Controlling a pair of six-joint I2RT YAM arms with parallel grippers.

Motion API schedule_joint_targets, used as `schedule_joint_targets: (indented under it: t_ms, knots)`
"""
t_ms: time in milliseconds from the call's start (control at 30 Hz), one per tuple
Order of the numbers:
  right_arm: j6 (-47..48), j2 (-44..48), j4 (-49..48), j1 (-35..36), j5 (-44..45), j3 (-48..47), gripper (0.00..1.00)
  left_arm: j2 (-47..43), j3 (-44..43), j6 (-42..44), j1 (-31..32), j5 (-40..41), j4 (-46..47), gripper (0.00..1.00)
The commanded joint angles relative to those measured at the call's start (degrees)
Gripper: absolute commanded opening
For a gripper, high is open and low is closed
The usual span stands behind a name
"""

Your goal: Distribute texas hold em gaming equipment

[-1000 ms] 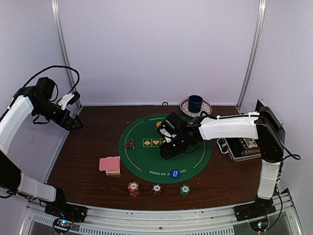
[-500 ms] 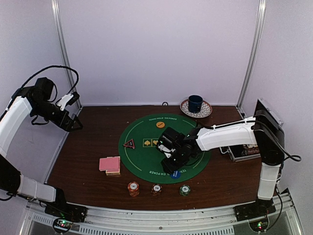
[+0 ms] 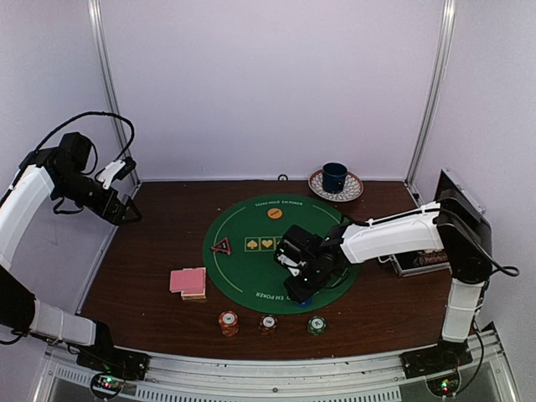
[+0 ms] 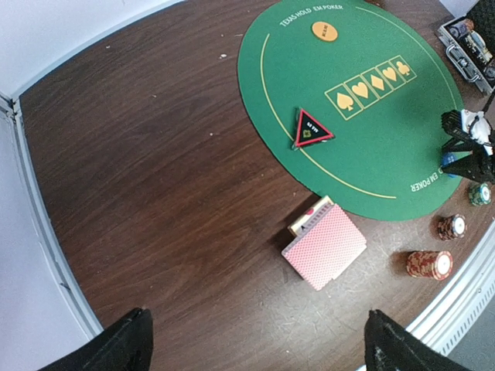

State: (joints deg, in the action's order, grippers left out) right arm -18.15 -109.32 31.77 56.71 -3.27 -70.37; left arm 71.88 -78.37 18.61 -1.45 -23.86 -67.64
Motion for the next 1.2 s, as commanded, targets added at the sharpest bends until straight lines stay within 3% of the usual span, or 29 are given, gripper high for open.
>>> schedule_joint_targets:
  t_ms: [0, 367, 600, 733, 967, 1167]
  knots:
    - [0.66, 2.15, 5.20, -0.02, 2.96, 1.81, 0.45, -0.74, -0.20, 0.68, -0.35, -1.33, 0.21, 0.98]
    - [2.41, 5.55, 9.87, 0.22, 3.94, -5.47, 0.56, -0.69, -0.34, 0.64, -0.35, -0.62, 0.21, 0.98]
    - [6.72, 5.97, 12.27, 4.69, -0.06, -17.13, 0.85, -0.28, -0.03, 0.31, -0.36, -0.40, 0.20, 0.98]
    - [10.77, 3.41, 13.36, 8.54, -2.35, -23.52, 0.96, -0.22, 0.69, -0.41, -0.39, 0.12, 1.23, 0.98]
    - [14.19, -5.31, 16.99, 13.14, -8.72, -33.88, 0.99, -0.01, 1.70, -0.29, -0.39, 0.60, 1.34, 0.97]
    - [15.68, -13.43, 19.81, 15.10, -8.55, -40.76, 1.00, -0.76, 1.20, 0.31, -0.35, -0.92, 0.10, 0.98]
